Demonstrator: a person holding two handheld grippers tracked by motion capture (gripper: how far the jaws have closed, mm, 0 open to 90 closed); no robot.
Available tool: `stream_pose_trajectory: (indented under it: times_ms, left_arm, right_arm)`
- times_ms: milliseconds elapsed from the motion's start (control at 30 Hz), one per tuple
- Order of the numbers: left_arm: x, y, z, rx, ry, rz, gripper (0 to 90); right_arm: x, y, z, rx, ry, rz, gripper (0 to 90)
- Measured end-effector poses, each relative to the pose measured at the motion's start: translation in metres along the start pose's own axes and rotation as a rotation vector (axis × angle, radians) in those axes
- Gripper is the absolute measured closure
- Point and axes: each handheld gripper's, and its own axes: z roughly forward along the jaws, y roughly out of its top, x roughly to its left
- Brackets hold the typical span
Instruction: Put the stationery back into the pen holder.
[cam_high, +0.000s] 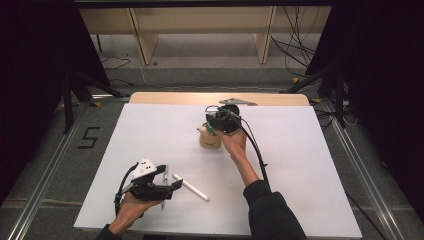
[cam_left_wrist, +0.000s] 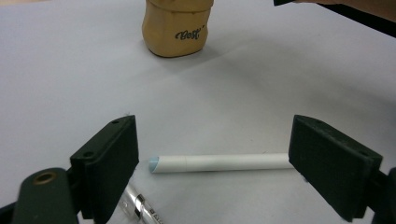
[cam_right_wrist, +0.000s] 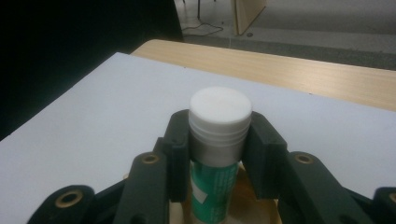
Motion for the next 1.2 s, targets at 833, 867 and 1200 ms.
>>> stream_pose_trajectory:
  times_ms: [833,867,1200]
  left_arm:
    - [-0.001,0.000,0.001,0.004,-0.002,-0.006,15.4]
    - [0.000,0.000,0.001,0.007,-0.002,-0.003,15.4]
    - [0.002,0.000,0.000,0.000,0.012,-0.011,15.3]
  right_arm:
    - [0.002,0.004,-0.001,0.010,0.059,0.021,49.8]
    - [0.002,0.005,-0.003,0.002,0.068,0.019,49.2]
    - [0.002,0.014,-0.023,-0.035,0.073,-0.003,40.8]
